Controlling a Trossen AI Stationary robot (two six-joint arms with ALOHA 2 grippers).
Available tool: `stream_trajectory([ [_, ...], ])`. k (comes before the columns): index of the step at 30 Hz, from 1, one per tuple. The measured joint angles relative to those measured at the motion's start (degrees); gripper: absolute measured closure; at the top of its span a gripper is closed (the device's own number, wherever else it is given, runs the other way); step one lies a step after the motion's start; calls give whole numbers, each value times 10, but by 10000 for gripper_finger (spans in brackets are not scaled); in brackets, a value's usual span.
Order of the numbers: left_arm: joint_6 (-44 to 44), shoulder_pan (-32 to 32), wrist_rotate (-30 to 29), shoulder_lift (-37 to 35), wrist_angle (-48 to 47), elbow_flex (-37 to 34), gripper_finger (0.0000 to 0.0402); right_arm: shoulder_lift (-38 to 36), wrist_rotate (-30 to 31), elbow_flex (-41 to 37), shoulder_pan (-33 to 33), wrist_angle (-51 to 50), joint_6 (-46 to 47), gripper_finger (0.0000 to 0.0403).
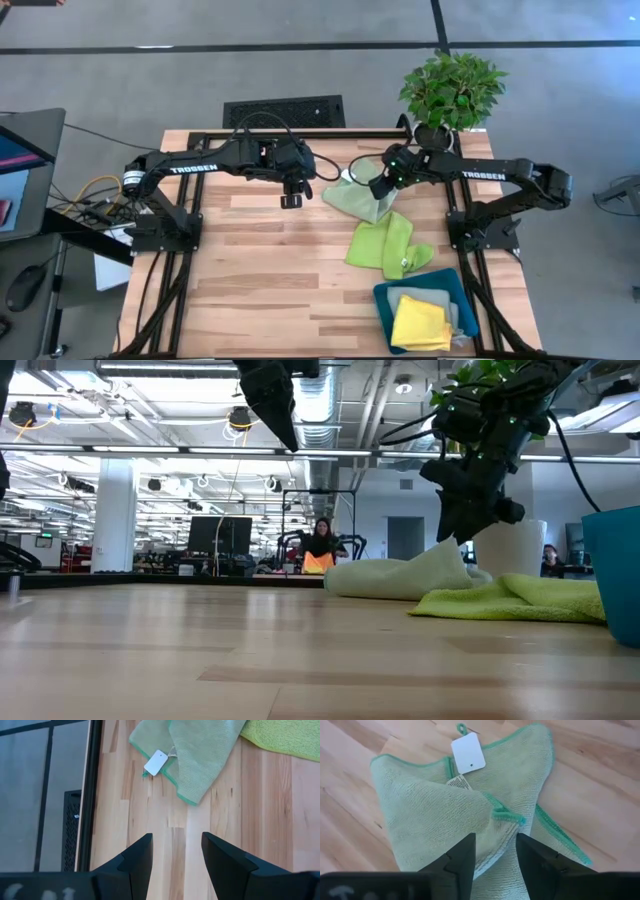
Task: Fold microfiber towels
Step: Fold the blue towel
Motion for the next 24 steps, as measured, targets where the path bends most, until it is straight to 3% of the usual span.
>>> stream_trajectory([
  [8, -3, 0, 1, 0, -5, 0, 239, 74, -2, 0, 0, 16, -24, 280],
  [12, -1, 0, 1, 0, -5, 0, 239, 84, -1, 1, 0, 35, -51, 320],
  [17, 0, 0, 1, 0, -5, 0, 239, 50, 2, 1, 0, 34, -77, 389],
  [24, 1, 0, 0, 0, -5, 0, 239, -37, 89, 1, 1, -8, -78, 388],
])
